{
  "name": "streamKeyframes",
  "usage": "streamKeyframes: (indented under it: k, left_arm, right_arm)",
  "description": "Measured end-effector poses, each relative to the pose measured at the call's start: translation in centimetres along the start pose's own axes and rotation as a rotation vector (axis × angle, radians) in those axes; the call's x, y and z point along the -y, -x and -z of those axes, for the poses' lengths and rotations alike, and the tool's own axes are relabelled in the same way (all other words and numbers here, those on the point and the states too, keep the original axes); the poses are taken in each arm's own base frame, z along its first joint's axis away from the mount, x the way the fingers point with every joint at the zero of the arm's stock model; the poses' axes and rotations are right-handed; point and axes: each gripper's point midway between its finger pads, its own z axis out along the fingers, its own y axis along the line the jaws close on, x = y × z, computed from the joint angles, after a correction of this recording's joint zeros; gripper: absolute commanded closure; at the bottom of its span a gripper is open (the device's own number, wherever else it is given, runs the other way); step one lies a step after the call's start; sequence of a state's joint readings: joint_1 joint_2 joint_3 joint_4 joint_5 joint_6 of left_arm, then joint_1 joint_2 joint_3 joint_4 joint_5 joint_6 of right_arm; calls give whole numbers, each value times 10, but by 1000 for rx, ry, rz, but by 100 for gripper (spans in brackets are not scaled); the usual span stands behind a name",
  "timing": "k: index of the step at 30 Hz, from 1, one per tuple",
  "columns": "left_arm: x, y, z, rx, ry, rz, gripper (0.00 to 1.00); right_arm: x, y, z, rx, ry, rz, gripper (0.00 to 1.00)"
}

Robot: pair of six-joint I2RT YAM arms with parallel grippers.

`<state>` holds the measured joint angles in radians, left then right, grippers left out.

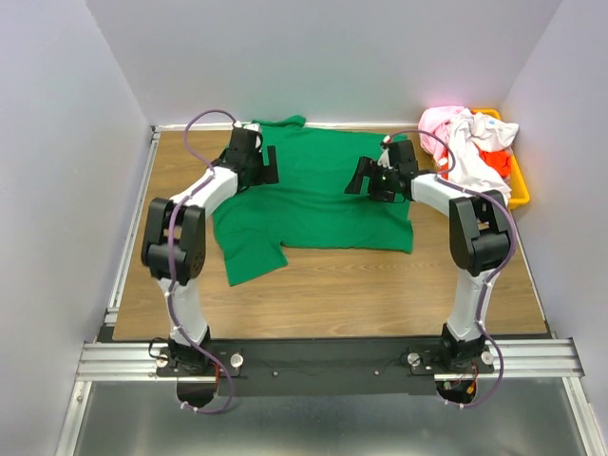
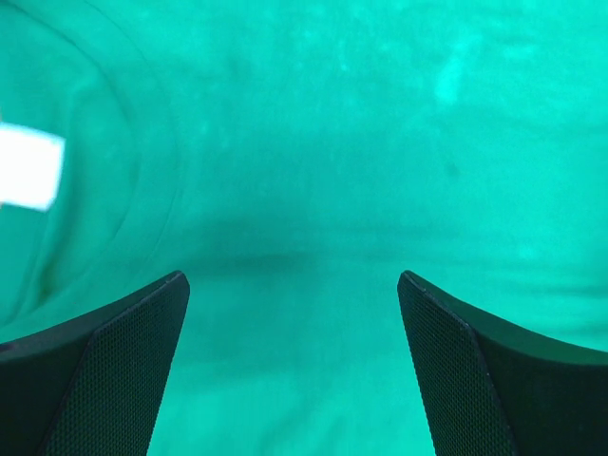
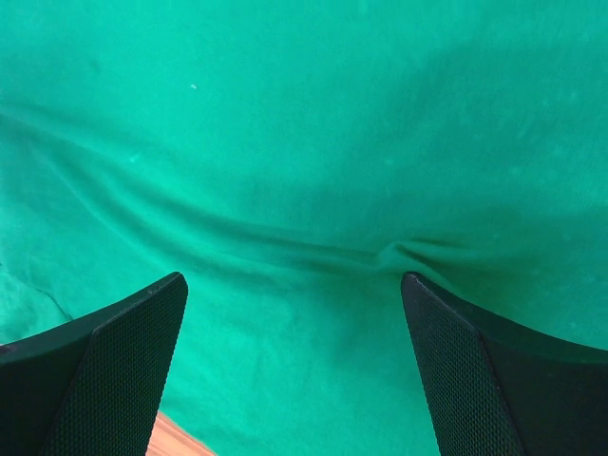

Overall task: Fold and stack the t-shirts
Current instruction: Fold the tshirt

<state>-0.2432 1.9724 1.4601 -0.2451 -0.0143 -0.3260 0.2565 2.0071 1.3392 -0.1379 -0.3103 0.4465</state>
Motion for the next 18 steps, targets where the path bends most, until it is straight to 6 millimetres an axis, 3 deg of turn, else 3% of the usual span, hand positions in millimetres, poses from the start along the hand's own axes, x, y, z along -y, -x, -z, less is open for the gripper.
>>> streamKeyframes:
  k: [2,5,8,12,14,18]
  left_arm:
    - [3,0,22,28,25,0,2]
    - [11,-17,76,83,61,21,3]
    - [8,-61,113,88,82,78,6]
    - [-25,-125,139,32,187,195,9]
    - [-36,-143,151,25,221,255,12]
    - [-46,-152,175,67,240,373,15]
  right_arm:
    - [-3,4,3,7,6,9,0]
    - [-9,10,13,20,14,21,0]
    - [-20,21,29,56,32,42,0]
    - [-36,35,56,115,59,67,0]
    - [-41,38,67,136,68,75,0]
    - [-40,30,78,139,66,74,0]
